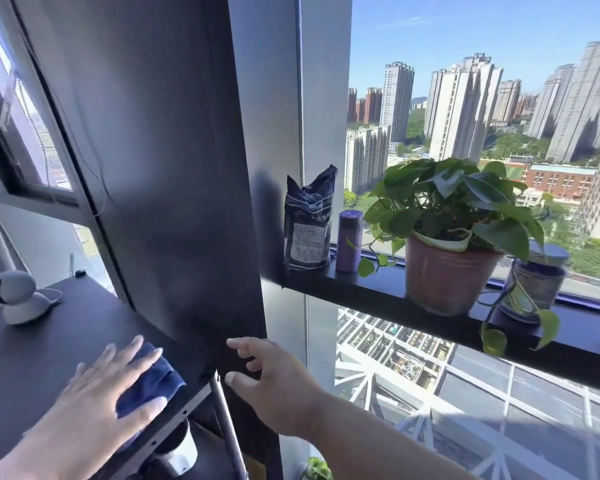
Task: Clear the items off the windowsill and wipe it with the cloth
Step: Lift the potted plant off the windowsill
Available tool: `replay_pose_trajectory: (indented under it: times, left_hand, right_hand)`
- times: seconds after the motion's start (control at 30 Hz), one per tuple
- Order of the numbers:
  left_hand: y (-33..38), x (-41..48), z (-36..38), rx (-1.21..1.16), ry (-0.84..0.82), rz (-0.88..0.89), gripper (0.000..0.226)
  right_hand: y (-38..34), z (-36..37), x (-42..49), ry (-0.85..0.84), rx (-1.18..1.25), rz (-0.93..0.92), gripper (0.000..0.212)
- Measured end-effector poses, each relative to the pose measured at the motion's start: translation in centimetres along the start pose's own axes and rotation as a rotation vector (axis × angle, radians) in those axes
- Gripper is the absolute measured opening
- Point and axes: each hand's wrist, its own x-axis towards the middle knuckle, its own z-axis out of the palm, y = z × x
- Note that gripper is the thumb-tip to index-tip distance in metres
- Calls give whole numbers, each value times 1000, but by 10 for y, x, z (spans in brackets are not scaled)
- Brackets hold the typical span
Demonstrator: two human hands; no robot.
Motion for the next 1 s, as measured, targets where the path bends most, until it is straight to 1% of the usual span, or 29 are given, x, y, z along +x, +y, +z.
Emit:
replay_pose_trajectory:
  times: [0.07, 0.13, 0.2, 0.23, 0.3, 0.37, 0.43, 0.53, 0.6, 0.67, 0.7, 0.73, 0.77, 0.83, 0.87, 0.9, 0.93, 0.97, 1.0]
  left_hand:
    - [41, 8, -10, -263, 21, 44, 65]
    - [85, 22, -21, -529, 21, 110, 54]
    - [123, 37, -26, -768, -22, 144, 41]
    - [140, 45, -25, -854, -45, 156, 36]
    - [172, 58, -24, -968, -50, 179, 37]
    - [197, 68, -20, -1048, -63, 187, 42]
    - [219, 77, -16, -1117, -114, 196, 45]
    - [257, 88, -6, -1171, -212, 210, 49]
    - [281, 96, 6, -1142, -237, 214, 39]
    - [301, 106, 19, -1092, -253, 196, 21]
    - [310, 112, 26, -1084, -277, 183, 20]
    - [318, 117, 31, -1093, -311, 175, 29]
    - [327, 122, 36, -1114, -340, 165, 41]
    - [344, 131, 41, -1132, -375, 163, 61]
    - [351, 136, 43, -1125, -384, 174, 65]
    - [357, 141, 45, -1111, -380, 183, 68]
    - [362, 145, 47, -1104, -359, 181, 70]
    - [367, 150, 48, -1108, -331, 168, 73]
    - [371, 154, 50, -1121, -302, 153, 76]
  right_hand:
    - [-2, -21, 0, 47, 46, -4, 52]
    - [-5, -46, -2, 131, 107, 0, 48]
    - [-9, -70, -5, 189, 145, 1, 41]
    - [-9, -83, -9, 212, 153, 4, 38]
    - [-8, -109, -20, 256, 176, 16, 34]
    - [-4, -132, -35, 310, 196, 32, 35]
    - [-1, -154, -51, 375, 202, 37, 34]
    - [6, -184, -84, 534, 220, 51, 32]
    - [13, -200, -105, 666, 173, 61, 29]
    - [20, -215, -119, 786, 107, 64, 23]
    - [23, -222, -123, 833, 69, 82, 26]
    - [27, -228, -126, 861, 26, 114, 37]
    - [31, -233, -126, 867, -25, 158, 55]
    - [37, -240, -121, 836, -110, 256, 100]
    - [38, -243, -118, 811, -121, 298, 118]
    - [38, -245, -114, 787, -116, 323, 131]
    - [38, -247, -109, 766, -104, 334, 137]
    - [38, -250, -103, 751, -89, 333, 136]
    - [38, -253, -98, 739, -77, 320, 128]
